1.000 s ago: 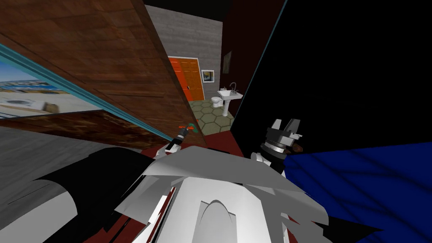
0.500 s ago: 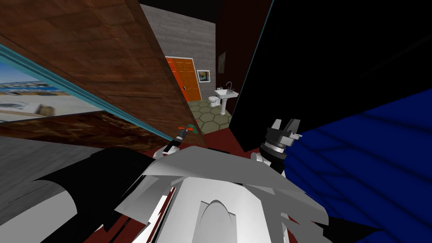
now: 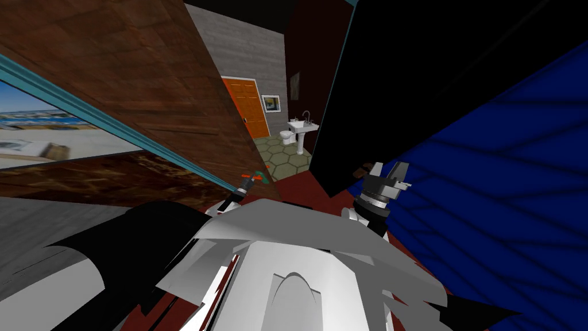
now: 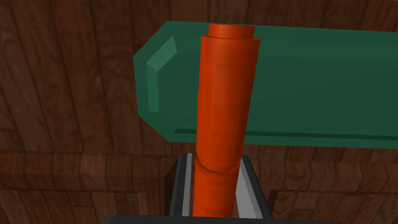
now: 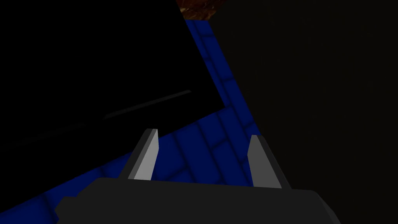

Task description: Pull the door open

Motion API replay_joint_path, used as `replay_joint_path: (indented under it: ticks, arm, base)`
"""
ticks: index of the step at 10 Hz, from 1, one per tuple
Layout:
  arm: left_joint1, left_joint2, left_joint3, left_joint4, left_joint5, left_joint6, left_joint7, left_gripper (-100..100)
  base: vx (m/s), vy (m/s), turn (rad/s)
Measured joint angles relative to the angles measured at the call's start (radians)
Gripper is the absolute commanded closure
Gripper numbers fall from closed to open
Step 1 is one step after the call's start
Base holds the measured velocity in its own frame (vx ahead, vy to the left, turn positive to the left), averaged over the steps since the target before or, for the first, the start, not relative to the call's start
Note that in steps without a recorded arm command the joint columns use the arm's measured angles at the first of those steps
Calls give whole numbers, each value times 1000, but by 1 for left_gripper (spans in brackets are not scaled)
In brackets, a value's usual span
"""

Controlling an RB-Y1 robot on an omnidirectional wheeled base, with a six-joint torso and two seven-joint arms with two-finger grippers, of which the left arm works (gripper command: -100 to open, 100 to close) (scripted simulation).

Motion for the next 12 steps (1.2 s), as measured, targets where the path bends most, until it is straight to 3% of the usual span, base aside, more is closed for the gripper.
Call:
replay_joint_path:
  ticks: [2, 10, 12]
  arm:
    - [6, 4, -9, 6, -1, -8, 4, 100]
    - [32, 55, -51, 37, -1, -106, 38, 100]
    - [32, 57, -56, 44, -4, -111, 42, 100]
  base:
    - [-202, 63, -162]
    - [-208, 63, -138]
    - [-167, 44, -147]
